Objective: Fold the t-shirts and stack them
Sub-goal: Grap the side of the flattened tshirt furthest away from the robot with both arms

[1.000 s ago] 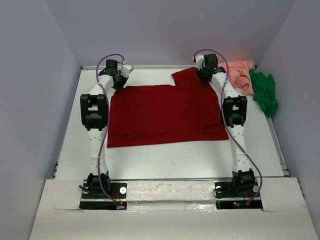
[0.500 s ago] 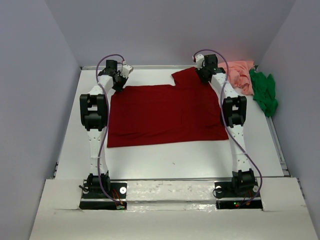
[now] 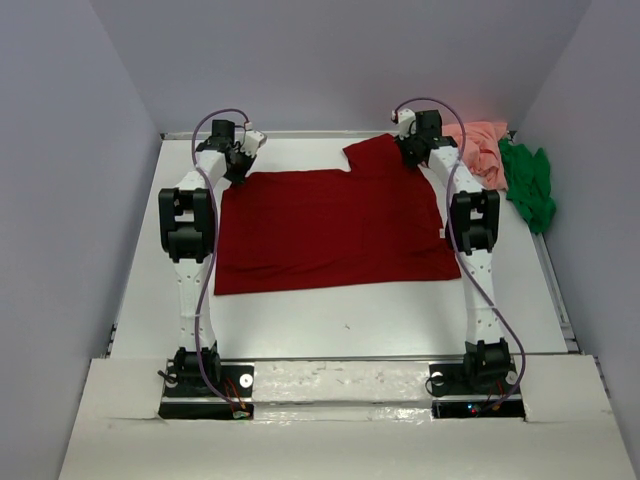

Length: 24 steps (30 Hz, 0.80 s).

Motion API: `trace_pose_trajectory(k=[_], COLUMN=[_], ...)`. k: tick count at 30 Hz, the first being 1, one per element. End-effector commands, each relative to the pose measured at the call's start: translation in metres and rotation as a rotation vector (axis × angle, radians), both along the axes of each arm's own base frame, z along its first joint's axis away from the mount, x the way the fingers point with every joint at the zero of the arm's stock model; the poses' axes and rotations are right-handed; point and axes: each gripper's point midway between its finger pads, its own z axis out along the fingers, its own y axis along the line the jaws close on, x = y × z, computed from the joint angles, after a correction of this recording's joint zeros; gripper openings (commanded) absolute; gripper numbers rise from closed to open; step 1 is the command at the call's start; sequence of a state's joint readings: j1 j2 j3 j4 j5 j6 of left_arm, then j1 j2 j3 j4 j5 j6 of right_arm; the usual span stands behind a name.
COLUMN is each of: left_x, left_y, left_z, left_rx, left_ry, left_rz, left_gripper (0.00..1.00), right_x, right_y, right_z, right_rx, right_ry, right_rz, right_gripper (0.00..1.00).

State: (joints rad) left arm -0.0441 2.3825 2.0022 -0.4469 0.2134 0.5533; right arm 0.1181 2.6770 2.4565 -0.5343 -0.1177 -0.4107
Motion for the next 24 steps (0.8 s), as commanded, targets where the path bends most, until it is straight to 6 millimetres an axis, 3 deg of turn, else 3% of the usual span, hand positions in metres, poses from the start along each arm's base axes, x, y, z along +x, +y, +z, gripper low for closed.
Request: trace_pose_trajectory(k=[1,2,8,15,24], left_x=[-0.004,-0.004,-0.005,-0.005,0.004], left_y=[-0.002,-0.002,-0.001,0.000,0.008], left_z=[0.039,0.038,0.037,0.042,0.064], left_rx=[0.002,0.002,0.006,0.009,0.078], left_ry=[-0.049,-0.046,-0.052,-0.071,-0.164], left_rz=[-0.010,-0.010,-0.003,0.010,0.054], left_gripper=[0.00,0.00,0.00,0.00,0.00], right_x=[-0.039,-0.039,-0.029,-0.003,0.010], right_y=[-0.001,-0.002,-0.007,-0.013,-0.019], right_z=[-0.037,-0.039,-0.030,0.009,0.043], right_rx=[0.022,0.012,-0.013,-0.051,-0.103], right_ry=[0.178,0.181,0.142,0.018,-0.085], right_rz=[0.005,0.005,-0.004,-0.018,-0.007], right_gripper=[0.10,0.00,0.00,0.00,0.00])
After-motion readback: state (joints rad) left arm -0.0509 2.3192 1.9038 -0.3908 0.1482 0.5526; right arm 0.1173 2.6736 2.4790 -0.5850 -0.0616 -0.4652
